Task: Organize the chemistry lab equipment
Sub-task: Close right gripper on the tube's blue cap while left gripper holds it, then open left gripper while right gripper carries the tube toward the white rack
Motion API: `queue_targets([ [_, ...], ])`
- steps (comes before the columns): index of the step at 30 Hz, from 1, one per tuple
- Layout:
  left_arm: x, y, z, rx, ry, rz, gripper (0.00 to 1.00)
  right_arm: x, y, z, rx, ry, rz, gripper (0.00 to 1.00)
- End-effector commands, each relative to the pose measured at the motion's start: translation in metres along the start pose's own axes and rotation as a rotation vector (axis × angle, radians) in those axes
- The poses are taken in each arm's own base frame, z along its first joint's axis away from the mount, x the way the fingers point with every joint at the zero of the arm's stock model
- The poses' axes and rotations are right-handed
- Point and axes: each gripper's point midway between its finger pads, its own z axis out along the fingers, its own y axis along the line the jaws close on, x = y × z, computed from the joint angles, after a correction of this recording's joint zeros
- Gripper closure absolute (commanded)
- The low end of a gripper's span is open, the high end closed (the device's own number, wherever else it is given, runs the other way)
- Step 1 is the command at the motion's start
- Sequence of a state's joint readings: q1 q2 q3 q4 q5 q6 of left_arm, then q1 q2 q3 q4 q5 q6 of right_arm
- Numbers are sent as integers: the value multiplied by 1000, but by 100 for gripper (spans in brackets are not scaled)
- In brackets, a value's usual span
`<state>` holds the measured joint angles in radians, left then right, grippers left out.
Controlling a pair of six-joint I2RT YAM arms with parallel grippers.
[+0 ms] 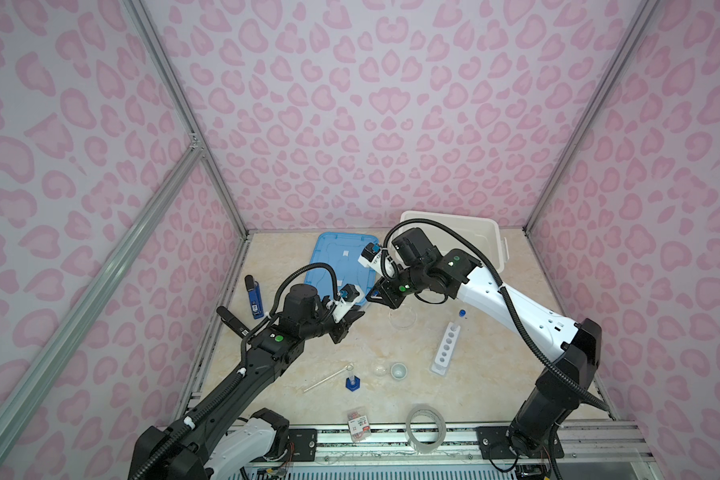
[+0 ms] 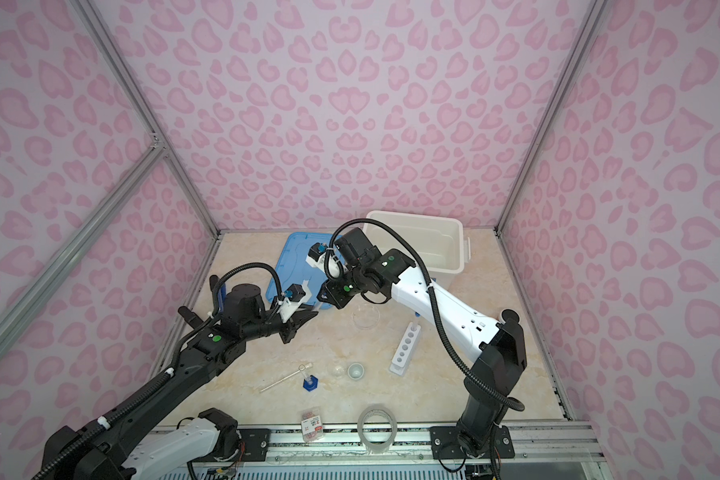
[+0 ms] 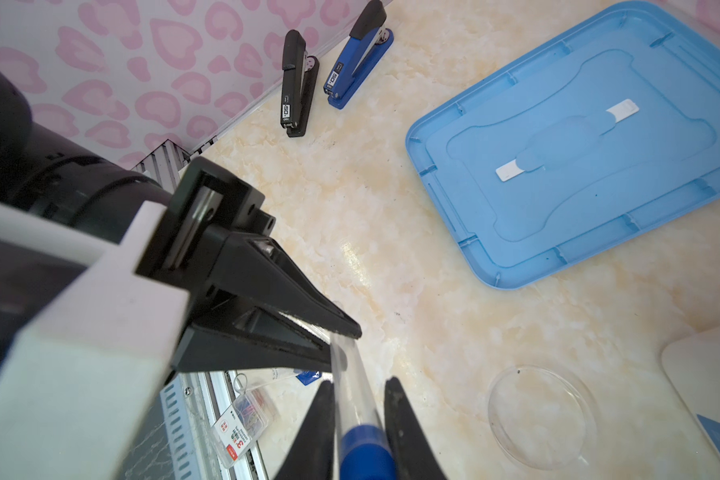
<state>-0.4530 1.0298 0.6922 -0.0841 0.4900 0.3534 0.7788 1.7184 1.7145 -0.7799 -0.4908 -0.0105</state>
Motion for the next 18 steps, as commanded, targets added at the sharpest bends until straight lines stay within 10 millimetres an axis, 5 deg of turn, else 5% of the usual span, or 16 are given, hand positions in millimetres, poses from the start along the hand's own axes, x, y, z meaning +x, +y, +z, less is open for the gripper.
queue_targets([
  [1, -4, 0, 1, 5, -19, 10, 90, 1, -3, 2, 15, 4, -5, 81],
  [8, -4, 1, 0, -6, -23, 11, 84, 5, -3, 3, 12, 13, -2, 85],
  [18, -8, 8, -4, -57, -38, 20, 44, 10, -9, -2, 55, 33, 8, 87],
])
